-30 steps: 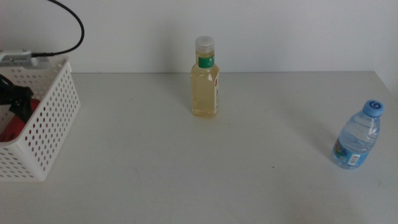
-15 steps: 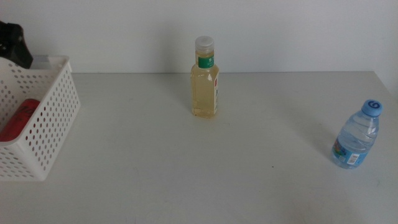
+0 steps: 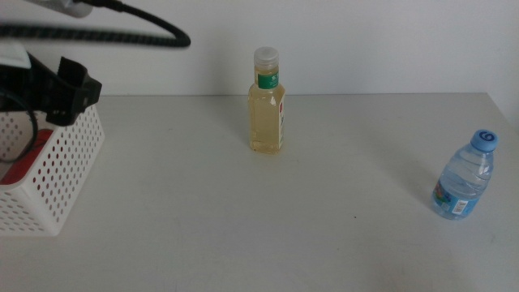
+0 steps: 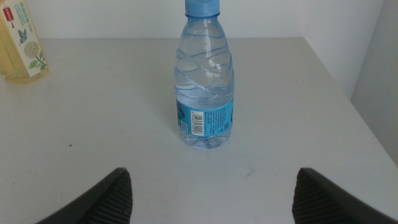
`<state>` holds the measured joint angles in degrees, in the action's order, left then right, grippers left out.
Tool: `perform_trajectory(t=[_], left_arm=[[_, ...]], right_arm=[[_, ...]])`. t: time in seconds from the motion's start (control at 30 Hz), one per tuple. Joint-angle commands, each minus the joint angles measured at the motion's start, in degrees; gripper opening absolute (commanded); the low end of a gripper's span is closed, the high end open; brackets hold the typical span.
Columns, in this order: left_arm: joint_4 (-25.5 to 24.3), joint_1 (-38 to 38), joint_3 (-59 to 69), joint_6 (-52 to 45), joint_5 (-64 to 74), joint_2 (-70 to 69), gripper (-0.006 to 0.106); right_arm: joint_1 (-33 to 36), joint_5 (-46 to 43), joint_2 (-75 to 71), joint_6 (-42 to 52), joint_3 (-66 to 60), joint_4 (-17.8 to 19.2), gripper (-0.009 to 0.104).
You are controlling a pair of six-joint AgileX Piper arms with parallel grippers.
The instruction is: Use arms to grab the bottles and put them into the dustbin to the left of the table.
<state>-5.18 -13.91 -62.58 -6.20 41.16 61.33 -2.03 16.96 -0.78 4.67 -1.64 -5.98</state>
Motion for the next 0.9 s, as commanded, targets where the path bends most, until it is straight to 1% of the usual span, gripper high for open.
perform_trajectory(t=[0.0,0.07,0.13,0.37,0.53,0.7,0.87], left_arm=[[-5.42,-3.38,3.30,7.19,-9.01,-5.86,0.089],[-8.94,-6.14,6.99,11.22,-10.63,-10.07,0.089],[-10.17,-8.38,9.64,13.08,-10.51,-13.82,0.089],[-7.37,-14.07,17.60,13.02,-10.58,-29.25,0.089],[-7.08,-16.41,23.77,13.02,-11.96,-36.07,0.089],[-5.66,-16.35,26.78,13.02,-15.38,-36.20,0.089],[-4.45,-16.35,26.78,13.34,-20.22,-30.34,0.089]], right_arm=[[-0.32,-4.46,-1.24,0.85,0.52,0.76,0.066],[-0.32,-4.46,-1.24,0.85,0.52,0.76,0.066],[-0.32,-4.46,-1.24,0.85,0.52,0.76,0.066],[-0.32,-4.46,-1.24,0.85,0.52,0.76,0.066],[-0.32,-4.46,-1.24,0.85,0.52,0.76,0.066],[-0.32,-4.46,-1.24,0.85,0.52,0.76,0.066],[-0.32,-4.46,-1.24,0.85,0.52,0.76,0.066]])
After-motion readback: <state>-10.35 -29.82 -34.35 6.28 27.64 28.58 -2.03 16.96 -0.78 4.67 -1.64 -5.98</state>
